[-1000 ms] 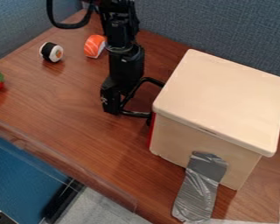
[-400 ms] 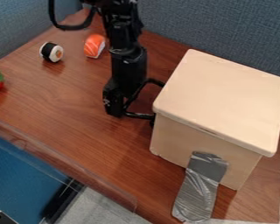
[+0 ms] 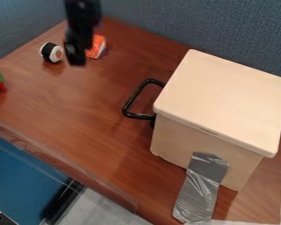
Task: Close the drawer
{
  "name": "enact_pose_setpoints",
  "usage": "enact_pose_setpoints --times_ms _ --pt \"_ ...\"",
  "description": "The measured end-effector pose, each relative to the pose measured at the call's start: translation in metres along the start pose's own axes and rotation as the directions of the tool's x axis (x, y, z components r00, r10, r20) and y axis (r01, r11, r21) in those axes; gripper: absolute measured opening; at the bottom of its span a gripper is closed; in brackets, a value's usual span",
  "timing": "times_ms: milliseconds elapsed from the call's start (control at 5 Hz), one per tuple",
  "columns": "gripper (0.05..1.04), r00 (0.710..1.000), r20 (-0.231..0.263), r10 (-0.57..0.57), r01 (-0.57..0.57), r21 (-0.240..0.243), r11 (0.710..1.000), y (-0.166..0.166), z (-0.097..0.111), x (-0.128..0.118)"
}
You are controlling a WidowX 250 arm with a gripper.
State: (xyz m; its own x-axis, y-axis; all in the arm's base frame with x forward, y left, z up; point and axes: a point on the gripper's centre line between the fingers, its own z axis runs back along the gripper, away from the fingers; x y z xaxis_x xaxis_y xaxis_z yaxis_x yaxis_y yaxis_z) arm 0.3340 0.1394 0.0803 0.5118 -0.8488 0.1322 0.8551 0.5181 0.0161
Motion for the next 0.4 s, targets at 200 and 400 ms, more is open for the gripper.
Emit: enact_pose_setpoints --times_ms 200,400 --pt "1.000 0.969 -0.003 0.245 -0.245 -0.034 0.969 -0.002 0.023 -0.026" --pt "1.000 0.903 -0.079 0.422 -0.425 -0.030 0.905 -0.011 0.046 -0.039"
